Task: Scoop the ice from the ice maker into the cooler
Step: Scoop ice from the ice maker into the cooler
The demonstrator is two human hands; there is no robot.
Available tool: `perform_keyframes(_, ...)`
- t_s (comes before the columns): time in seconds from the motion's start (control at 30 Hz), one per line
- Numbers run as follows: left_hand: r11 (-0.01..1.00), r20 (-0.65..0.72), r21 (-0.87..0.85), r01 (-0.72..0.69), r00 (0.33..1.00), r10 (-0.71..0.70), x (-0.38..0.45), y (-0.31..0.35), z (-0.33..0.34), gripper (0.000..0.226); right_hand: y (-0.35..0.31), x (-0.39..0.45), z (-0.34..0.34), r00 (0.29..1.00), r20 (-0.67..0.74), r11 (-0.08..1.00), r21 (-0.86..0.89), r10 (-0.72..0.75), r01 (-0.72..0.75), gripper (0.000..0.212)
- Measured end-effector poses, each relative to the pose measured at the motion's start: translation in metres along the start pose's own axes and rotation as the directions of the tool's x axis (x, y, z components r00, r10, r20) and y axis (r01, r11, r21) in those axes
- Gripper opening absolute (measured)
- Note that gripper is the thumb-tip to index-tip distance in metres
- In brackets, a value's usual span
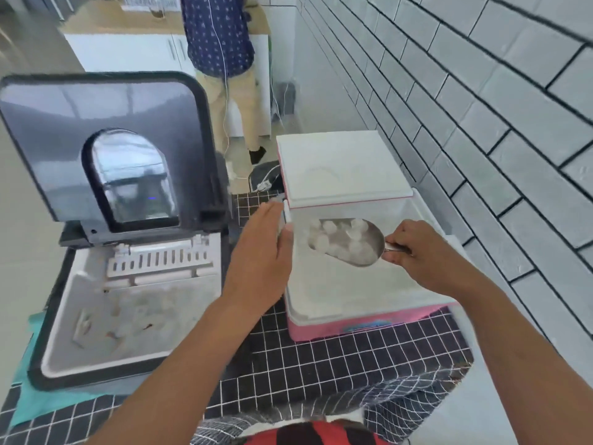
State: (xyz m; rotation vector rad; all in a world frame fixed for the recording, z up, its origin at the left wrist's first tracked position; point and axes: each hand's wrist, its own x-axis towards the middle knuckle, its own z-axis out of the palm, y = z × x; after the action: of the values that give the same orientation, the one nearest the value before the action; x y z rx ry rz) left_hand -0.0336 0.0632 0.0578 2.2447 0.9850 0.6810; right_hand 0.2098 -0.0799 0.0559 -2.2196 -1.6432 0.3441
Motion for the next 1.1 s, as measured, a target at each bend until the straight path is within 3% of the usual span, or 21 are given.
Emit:
perform_keyframes(0.07,1.000,0.092,0.005,0.014,0.996,-0.015,0.008,0.007,0.023,0.046,0.029,0.000,0.003,0.999,0.005,0.998,-0.033,0.045,-0.045,0.038)
perform_keyframes(0.13,0.993,0.129,0.106,0.047,0.990,-0.060,0.014,0.006,0.047,0.049,0.055,0.004,0.011,0.996,-0.002,0.989,-0.111,0.094,-0.094,0.012)
perform_keyframes(0.23,0.955,0.102,0.250,0.162,0.976,-0.192,0.013,-0.001,0.076,0.061,0.081,0.012,0.029,0.984,0.044,0.935,-0.320,0.175,-0.152,0.022)
perform_keyframes(0.3,0.945,0.083,0.230,0.232,0.963,-0.256,0.009,-0.004,0.088,0.068,0.090,0.018,0.038,0.976,0.075,0.875,-0.461,0.207,-0.150,0.024)
perform_keyframes(0.4,0.939,0.045,0.275,0.207,0.973,-0.227,0.005,-0.012,0.100,0.066,0.091,0.027,0.049,0.964,0.134,0.777,-0.621,0.231,-0.100,0.022)
perform_keyframes(0.53,0.920,0.036,0.341,0.194,0.975,-0.218,0.007,-0.017,0.105,0.069,0.090,0.038,0.060,0.946,0.190,0.727,-0.683,0.262,-0.064,0.024)
perform_keyframes(0.83,0.950,0.030,0.188,0.250,0.965,-0.260,0.008,-0.011,0.102,0.067,0.089,0.038,0.043,0.967,0.125,0.780,-0.618,0.223,-0.100,0.018)
perform_keyframes(0.97,0.953,0.051,0.130,0.273,0.958,-0.282,0.009,-0.011,0.087,0.061,0.073,0.035,0.015,0.965,0.115,0.920,-0.348,0.235,-0.183,0.022)
perform_keyframes(1.1,0.985,-0.070,-0.031,0.169,0.983,-0.171,-0.002,-0.007,0.043,0.057,0.031,0.030,-0.009,0.980,0.084,0.981,-0.085,0.179,-0.172,0.013)
